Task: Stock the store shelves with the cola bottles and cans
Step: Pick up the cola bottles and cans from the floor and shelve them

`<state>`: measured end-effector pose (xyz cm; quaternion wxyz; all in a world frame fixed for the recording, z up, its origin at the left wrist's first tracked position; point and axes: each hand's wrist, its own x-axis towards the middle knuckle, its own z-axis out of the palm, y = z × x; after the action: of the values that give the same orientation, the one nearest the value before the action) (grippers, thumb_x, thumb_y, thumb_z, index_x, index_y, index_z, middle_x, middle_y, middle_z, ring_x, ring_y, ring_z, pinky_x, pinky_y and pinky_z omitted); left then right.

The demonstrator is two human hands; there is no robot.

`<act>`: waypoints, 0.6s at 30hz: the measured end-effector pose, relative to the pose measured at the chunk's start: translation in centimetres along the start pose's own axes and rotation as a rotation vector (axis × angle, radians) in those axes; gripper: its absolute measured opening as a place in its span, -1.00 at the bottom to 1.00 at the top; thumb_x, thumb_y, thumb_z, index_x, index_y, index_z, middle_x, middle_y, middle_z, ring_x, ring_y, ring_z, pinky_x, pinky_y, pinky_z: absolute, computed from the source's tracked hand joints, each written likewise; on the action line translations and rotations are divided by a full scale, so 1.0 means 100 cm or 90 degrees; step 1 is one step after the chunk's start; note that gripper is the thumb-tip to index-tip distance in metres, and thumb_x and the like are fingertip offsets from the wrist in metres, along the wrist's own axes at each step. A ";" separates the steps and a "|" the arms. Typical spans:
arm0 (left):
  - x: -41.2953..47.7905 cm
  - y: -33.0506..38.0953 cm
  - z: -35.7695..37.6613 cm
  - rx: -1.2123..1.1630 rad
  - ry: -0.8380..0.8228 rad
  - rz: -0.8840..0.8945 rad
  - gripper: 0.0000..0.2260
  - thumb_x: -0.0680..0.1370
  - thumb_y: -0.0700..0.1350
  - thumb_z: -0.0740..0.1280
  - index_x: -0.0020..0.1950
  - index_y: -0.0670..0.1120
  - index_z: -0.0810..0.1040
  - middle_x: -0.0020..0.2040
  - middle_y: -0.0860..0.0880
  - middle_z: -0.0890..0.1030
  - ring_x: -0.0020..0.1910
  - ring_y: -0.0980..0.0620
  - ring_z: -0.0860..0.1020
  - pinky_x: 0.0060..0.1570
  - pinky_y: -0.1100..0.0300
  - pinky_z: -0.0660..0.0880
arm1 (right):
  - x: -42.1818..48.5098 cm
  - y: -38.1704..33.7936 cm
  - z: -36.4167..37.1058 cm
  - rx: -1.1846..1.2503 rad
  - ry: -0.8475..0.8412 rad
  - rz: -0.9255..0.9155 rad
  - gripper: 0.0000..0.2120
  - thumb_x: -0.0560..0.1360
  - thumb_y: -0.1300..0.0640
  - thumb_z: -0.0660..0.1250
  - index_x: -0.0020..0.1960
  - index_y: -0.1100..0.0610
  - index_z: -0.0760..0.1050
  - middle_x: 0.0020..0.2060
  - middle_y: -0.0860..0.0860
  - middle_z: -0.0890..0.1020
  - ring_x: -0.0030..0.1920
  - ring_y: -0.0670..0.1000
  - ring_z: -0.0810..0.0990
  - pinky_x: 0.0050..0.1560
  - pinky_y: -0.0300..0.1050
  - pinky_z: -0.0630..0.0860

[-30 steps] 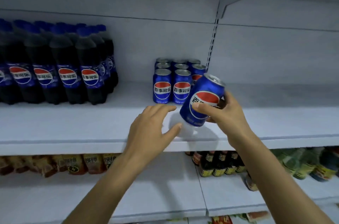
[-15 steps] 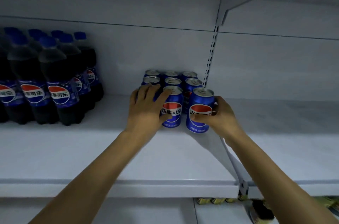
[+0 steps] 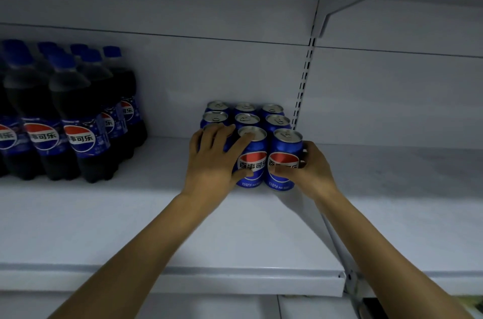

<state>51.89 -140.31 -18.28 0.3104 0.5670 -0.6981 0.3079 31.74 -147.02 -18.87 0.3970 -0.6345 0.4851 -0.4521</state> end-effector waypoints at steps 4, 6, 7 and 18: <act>-0.005 -0.010 -0.001 -0.035 -0.003 -0.007 -0.32 0.28 0.07 0.58 0.34 -0.10 0.51 0.25 -0.22 0.54 0.23 -0.30 0.49 0.17 -0.24 0.42 | 0.002 0.000 0.004 -0.013 -0.010 -0.010 -0.35 0.21 0.10 0.64 0.20 0.01 0.41 0.00 -0.13 0.61 -0.02 -0.11 0.62 -0.10 -0.23 0.54; -0.004 -0.012 -0.004 -0.112 -0.016 -0.039 -0.31 0.33 0.06 0.56 0.40 -0.09 0.44 0.29 -0.16 0.52 0.26 -0.24 0.46 0.21 -0.18 0.40 | 0.002 0.000 0.004 -0.009 -0.015 -0.013 -0.35 0.22 0.12 0.63 0.20 0.00 0.39 0.01 -0.13 0.60 -0.01 -0.10 0.61 -0.10 -0.23 0.53; -0.002 -0.014 -0.005 -0.175 -0.026 -0.074 -0.30 0.35 0.04 0.54 0.43 -0.06 0.39 0.31 -0.11 0.50 0.28 -0.19 0.43 0.25 -0.11 0.38 | 0.001 0.001 0.004 -0.008 -0.017 -0.016 -0.35 0.23 0.11 0.63 0.21 -0.01 0.39 0.00 -0.15 0.60 -0.01 -0.12 0.60 -0.11 -0.25 0.52; -0.034 -0.034 0.006 -0.589 -0.068 -0.627 -0.38 0.24 -0.07 0.62 0.22 -0.06 0.43 0.17 -0.06 0.56 0.04 0.00 0.58 -0.14 0.19 0.53 | 0.002 0.014 0.001 -0.099 -0.036 -0.029 -0.21 0.21 0.13 0.63 0.33 -0.01 0.31 -0.03 -0.20 0.53 -0.10 -0.23 0.54 -0.06 -0.15 0.52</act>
<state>55.69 -139.29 -21.02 0.5904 0.6420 -0.4325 -0.2286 31.51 -147.53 -20.20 0.3498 -0.6866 0.4928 -0.4042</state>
